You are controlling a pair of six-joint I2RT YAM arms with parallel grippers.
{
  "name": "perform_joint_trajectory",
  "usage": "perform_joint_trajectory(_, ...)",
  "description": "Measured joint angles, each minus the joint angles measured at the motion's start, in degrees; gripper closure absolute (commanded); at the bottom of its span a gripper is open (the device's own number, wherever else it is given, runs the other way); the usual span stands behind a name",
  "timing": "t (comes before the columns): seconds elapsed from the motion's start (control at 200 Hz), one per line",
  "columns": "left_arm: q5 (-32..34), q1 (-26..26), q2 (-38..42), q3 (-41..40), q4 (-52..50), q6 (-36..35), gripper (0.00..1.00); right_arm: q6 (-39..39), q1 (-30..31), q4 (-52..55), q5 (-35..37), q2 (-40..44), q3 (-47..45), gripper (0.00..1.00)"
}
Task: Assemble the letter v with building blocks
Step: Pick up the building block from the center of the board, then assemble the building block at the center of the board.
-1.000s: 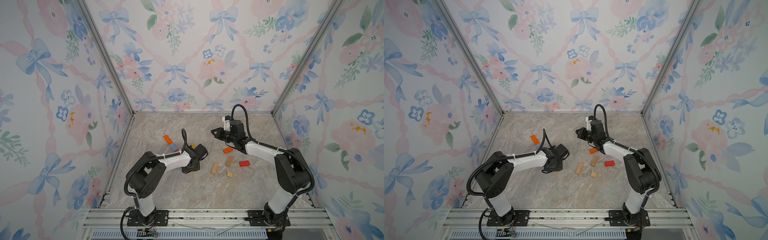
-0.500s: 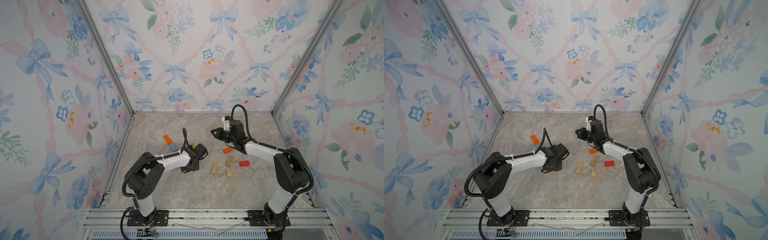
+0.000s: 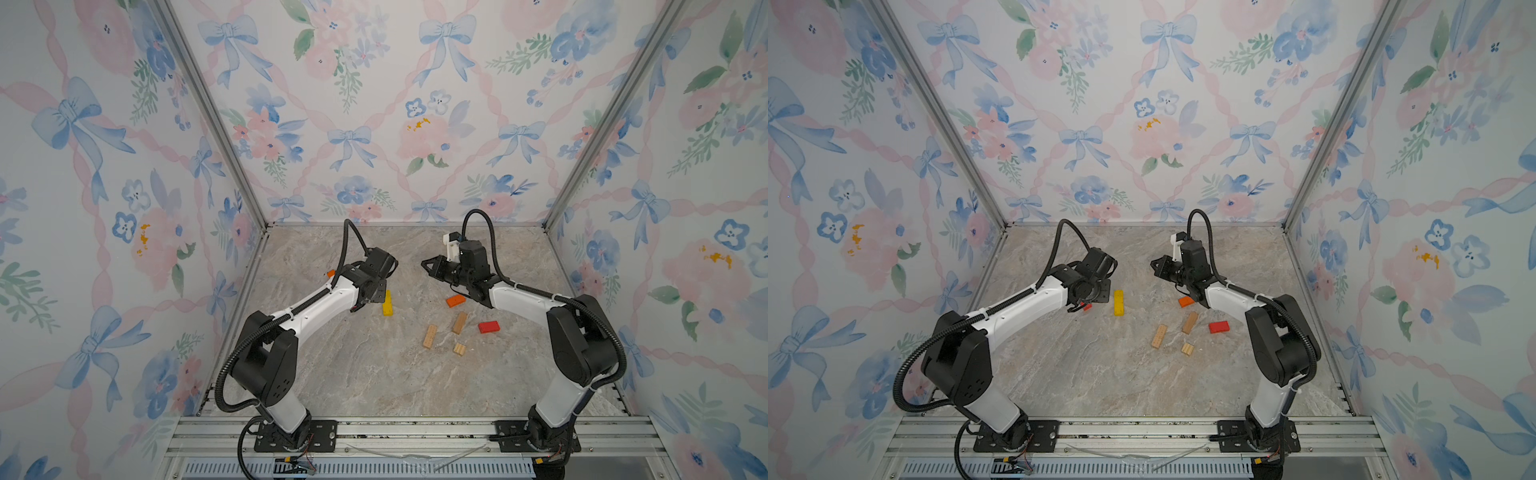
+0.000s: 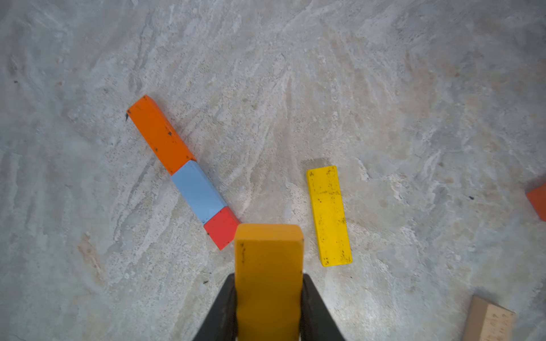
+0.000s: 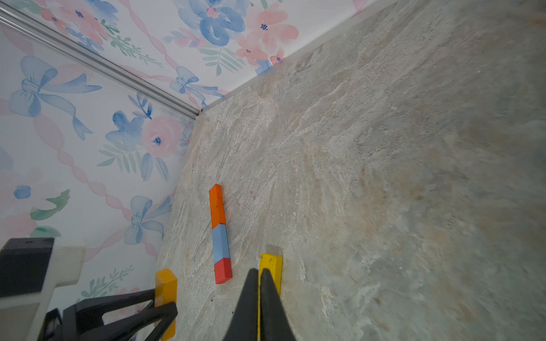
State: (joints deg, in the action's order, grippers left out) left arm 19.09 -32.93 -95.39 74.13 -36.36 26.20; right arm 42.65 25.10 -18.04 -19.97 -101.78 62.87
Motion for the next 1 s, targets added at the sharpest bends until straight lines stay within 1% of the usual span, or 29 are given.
perform_joint_trajectory(0.135,-1.73,1.6,-3.58,2.86,0.46,-7.15,0.9,0.0,0.0,0.0,-0.33,-0.61,0.02,0.92)
perform_joint_trajectory(0.345,-8.13,4.9,-9.46,6.19,0.39,-17.57,0.89,0.0,-0.11,0.15,-1.07,-1.01,0.02,0.92)
perform_joint_trajectory(0.52,-12.07,7.23,-11.87,7.43,0.42,-24.06,0.87,0.02,-0.76,-0.2,-1.49,-1.01,0.02,0.92)
perform_joint_trajectory(0.61,-12.35,7.74,-13.0,8.02,0.39,-26.49,0.91,0.26,-1.22,-0.5,-1.9,-1.01,0.02,0.92)
perform_joint_trajectory(0.81,-13.68,7.74,-15.89,8.41,0.39,-30.23,0.91,1.11,-2.03,-1.95,-2.75,-1.03,0.0,0.92)
perform_joint_trajectory(1.0,-13.92,7.74,-18.97,8.5,0.42,-32.28,0.91,1.75,-2.25,-2.73,-3.48,-1.42,0.0,0.92)
